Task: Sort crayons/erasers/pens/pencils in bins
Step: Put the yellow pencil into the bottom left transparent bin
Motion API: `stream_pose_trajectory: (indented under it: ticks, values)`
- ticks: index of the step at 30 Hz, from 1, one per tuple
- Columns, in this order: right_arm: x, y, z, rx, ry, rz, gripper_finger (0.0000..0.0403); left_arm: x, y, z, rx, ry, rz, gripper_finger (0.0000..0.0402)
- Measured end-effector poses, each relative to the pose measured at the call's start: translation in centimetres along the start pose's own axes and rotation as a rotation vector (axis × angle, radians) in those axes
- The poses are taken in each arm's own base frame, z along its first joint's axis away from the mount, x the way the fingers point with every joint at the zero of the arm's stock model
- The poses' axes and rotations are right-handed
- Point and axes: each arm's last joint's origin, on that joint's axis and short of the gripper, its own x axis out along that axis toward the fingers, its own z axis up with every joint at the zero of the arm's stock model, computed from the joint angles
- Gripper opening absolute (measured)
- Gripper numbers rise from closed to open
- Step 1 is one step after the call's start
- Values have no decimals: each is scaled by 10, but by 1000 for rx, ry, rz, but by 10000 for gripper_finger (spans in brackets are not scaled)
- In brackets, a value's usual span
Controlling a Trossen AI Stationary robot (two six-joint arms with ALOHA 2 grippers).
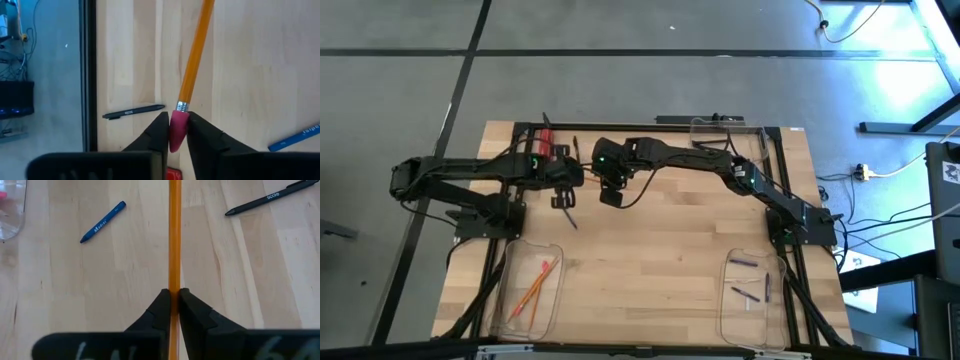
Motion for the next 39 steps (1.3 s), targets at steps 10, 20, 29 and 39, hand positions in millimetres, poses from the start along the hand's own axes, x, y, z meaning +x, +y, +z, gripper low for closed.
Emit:
stream_pose_trajectory:
  ticks: [10,20,29,39]
  values:
    - [0,0,0,-2,3,2,32,0,-1,0,-14,-1,-27,12]
    - [0,0,0,6,-1,31,35,0,-2,-1,-33,6,-36,12]
    - [0,1,0,3,-4,58,98,-3,-3,-8,-82,56,-56,12]
    - [-16,3,-3,7,46,61,142,-28,-1,-23,-234,124,-81,12]
